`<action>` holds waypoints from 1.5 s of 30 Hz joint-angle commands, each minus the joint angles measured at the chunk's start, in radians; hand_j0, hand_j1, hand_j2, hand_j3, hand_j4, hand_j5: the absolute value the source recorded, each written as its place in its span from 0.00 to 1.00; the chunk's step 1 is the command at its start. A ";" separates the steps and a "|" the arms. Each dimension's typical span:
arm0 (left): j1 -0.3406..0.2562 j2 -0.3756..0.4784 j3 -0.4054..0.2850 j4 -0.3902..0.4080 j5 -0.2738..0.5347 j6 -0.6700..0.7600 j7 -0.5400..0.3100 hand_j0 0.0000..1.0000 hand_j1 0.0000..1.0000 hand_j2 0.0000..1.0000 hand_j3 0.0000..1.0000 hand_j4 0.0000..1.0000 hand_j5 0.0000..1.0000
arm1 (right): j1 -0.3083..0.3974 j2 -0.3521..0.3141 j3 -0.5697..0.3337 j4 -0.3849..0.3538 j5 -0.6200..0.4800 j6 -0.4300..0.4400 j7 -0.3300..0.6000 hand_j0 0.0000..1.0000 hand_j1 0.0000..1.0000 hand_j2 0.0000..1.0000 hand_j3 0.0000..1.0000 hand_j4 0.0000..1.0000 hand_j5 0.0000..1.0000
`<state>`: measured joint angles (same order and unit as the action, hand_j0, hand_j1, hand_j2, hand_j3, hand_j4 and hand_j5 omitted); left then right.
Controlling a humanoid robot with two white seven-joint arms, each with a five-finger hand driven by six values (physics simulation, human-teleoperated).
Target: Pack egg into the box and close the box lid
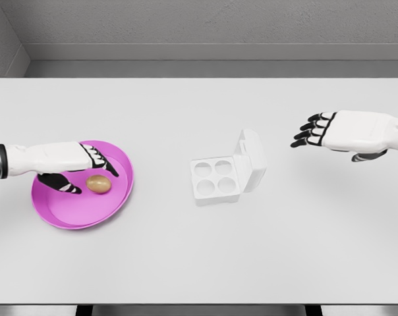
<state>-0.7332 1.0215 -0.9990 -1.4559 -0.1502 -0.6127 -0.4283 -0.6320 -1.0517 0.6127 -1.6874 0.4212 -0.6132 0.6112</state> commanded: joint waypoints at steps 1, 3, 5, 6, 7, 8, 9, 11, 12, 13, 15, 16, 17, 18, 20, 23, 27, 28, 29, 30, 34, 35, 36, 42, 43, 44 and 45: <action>0.000 -0.004 0.000 0.002 -0.003 0.002 0.000 0.79 0.79 0.79 0.79 0.79 0.79 | 0.000 0.004 0.021 -0.009 -0.002 0.002 0.000 1.00 1.00 1.00 1.00 1.00 1.00; 0.011 -0.011 0.000 0.003 -0.009 0.002 0.000 0.79 0.79 0.79 0.79 0.79 0.79 | 0.000 0.015 0.028 -0.011 -0.002 0.002 0.000 1.00 1.00 1.00 1.00 1.00 1.00; 0.014 -0.015 0.000 0.003 -0.022 0.002 0.000 0.79 0.79 0.79 0.79 0.79 0.79 | -0.002 0.018 0.028 -0.011 -0.002 0.002 0.000 1.00 1.00 1.00 1.00 1.00 1.00; 0.014 -0.015 0.000 0.003 -0.022 0.002 0.000 0.79 0.79 0.79 0.79 0.79 0.79 | -0.002 0.018 0.028 -0.012 -0.001 0.002 0.000 1.00 1.00 1.00 1.00 1.00 1.00; 0.014 -0.015 0.000 0.003 -0.023 0.002 0.000 0.79 0.79 0.79 0.79 0.79 0.79 | 0.000 0.018 0.028 -0.012 -0.001 0.002 0.000 1.00 1.00 1.00 1.00 1.00 1.00; 0.014 -0.015 0.000 0.003 -0.023 0.002 0.000 0.79 0.79 0.79 0.79 0.79 0.79 | 0.000 0.016 0.028 -0.011 -0.002 0.002 0.000 1.00 1.00 1.00 1.00 1.00 1.00; 0.014 -0.015 0.000 0.003 -0.023 0.002 0.000 0.79 0.79 0.79 0.79 0.79 0.79 | 0.000 0.016 0.028 -0.011 -0.002 0.002 0.000 1.00 1.00 1.00 1.00 1.00 1.00; 0.014 -0.023 0.000 0.003 -0.023 0.002 0.000 0.79 0.79 0.79 0.79 0.79 0.79 | -0.002 0.018 0.028 -0.011 -0.002 0.002 0.000 1.00 1.00 1.00 1.00 1.00 1.00; 0.014 -0.026 0.000 0.003 -0.022 0.002 0.000 0.79 0.79 0.79 0.79 0.79 0.79 | -0.002 0.018 0.028 -0.011 -0.002 0.002 0.000 1.00 1.00 1.00 1.00 1.00 1.00; 0.014 -0.026 0.000 0.003 -0.023 0.002 0.000 0.79 0.79 0.79 0.79 0.79 0.79 | -0.002 0.016 0.028 -0.011 -0.002 0.002 0.000 1.00 1.00 1.00 1.00 1.00 1.00; 0.014 -0.041 0.000 0.017 -0.023 0.002 0.000 0.79 0.79 0.79 0.79 0.79 0.79 | -0.002 0.018 0.028 -0.011 -0.002 0.002 0.000 1.00 1.00 1.00 1.00 1.00 1.00; 0.014 -0.044 0.000 0.019 -0.023 0.002 0.000 0.79 0.79 0.79 0.79 0.79 0.79 | -0.003 0.018 0.027 -0.011 -0.002 0.002 0.000 1.00 1.00 1.00 1.00 1.00 1.00; 0.014 -0.044 0.000 0.019 -0.023 0.002 0.000 0.79 0.79 0.79 0.79 0.79 0.79 | -0.003 0.018 0.028 -0.011 -0.002 0.002 0.000 1.00 1.00 1.00 1.00 1.00 1.00; 0.014 -0.044 0.000 0.019 -0.023 0.002 0.000 0.79 0.79 0.79 0.79 0.79 0.79 | -0.002 0.019 0.027 -0.011 -0.002 0.002 0.000 1.00 1.00 1.00 1.00 1.00 1.00; 0.014 -0.046 0.000 0.019 -0.031 0.002 0.000 0.79 0.79 0.79 0.79 0.79 0.79 | -0.003 0.021 0.027 -0.011 -0.002 0.002 0.000 1.00 1.00 1.00 1.00 1.00 1.00; 0.014 -0.044 0.000 0.020 -0.032 0.002 0.000 0.76 0.76 0.76 0.76 0.76 0.76 | -0.006 0.033 0.030 -0.011 -0.001 0.002 0.000 1.00 1.00 1.00 1.00 1.00 1.00; 0.014 -0.046 0.000 0.028 -0.037 0.002 0.000 0.73 0.73 0.73 0.73 0.73 0.73 | -0.003 0.033 0.030 -0.011 0.002 0.002 0.000 1.00 1.00 1.00 1.00 1.00 1.00; 0.014 -0.044 0.000 0.028 -0.038 0.002 0.000 0.73 0.73 0.73 0.73 0.73 0.73 | -0.003 0.035 0.030 -0.011 0.004 0.002 0.000 1.00 1.00 1.00 1.00 1.00 1.00; 0.014 -0.044 0.000 0.028 -0.038 0.002 0.000 0.73 0.73 0.73 0.73 0.73 0.73 | -0.003 0.036 0.030 -0.011 0.005 0.002 0.000 1.00 1.00 1.00 1.00 1.00 1.00; 0.014 -0.044 0.000 0.028 -0.038 0.002 0.000 0.73 0.73 0.73 0.73 0.73 0.73 | -0.002 0.041 0.030 -0.009 0.005 0.002 0.000 1.00 1.00 1.00 1.00 1.00 1.00; 0.015 -0.043 0.000 0.028 -0.038 0.002 0.000 0.73 0.73 0.73 0.73 0.73 0.73 | -0.003 0.048 0.030 -0.008 0.007 0.002 0.000 1.00 1.00 1.00 1.00 1.00 1.00; 0.015 -0.043 0.000 0.028 -0.038 0.002 0.000 0.73 0.73 0.73 0.73 0.73 0.73 | -0.003 0.048 0.030 -0.008 0.007 0.002 0.000 1.00 1.00 1.00 1.00 1.00 1.00; 0.020 -0.043 0.000 0.028 -0.038 0.002 0.000 0.73 0.73 0.73 0.73 0.73 0.73 | -0.003 0.048 0.030 -0.008 0.007 0.002 0.000 1.00 1.00 1.00 1.00 1.00 1.00; 0.020 -0.043 0.000 0.028 -0.038 0.002 0.000 0.73 0.73 0.73 0.73 0.73 0.73 | -0.003 0.048 0.030 -0.009 0.007 0.002 0.000 1.00 1.00 1.00 1.00 1.00 1.00; 0.020 -0.043 0.000 0.028 -0.038 0.002 0.000 0.72 0.72 0.72 0.72 0.72 0.72 | -0.003 0.048 0.030 -0.009 0.007 0.002 0.000 1.00 1.00 1.00 1.00 1.00 1.00; 0.020 -0.043 0.000 0.028 -0.038 0.002 0.000 0.70 0.70 0.70 0.70 0.70 0.70 | -0.003 0.048 0.030 -0.009 0.007 0.002 0.000 1.00 1.00 1.00 1.00 1.00 1.00; 0.020 -0.043 0.000 0.028 -0.038 0.002 0.000 0.67 0.67 0.67 0.67 0.67 0.67 | -0.003 0.048 0.030 -0.009 0.007 0.002 0.000 1.00 1.00 1.00 1.00 1.00 1.00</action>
<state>-0.7133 0.9779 -0.9995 -1.4280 -0.1948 -0.6127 -0.4285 -0.6351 -1.0022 0.6432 -1.6962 0.4319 -0.6133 0.6113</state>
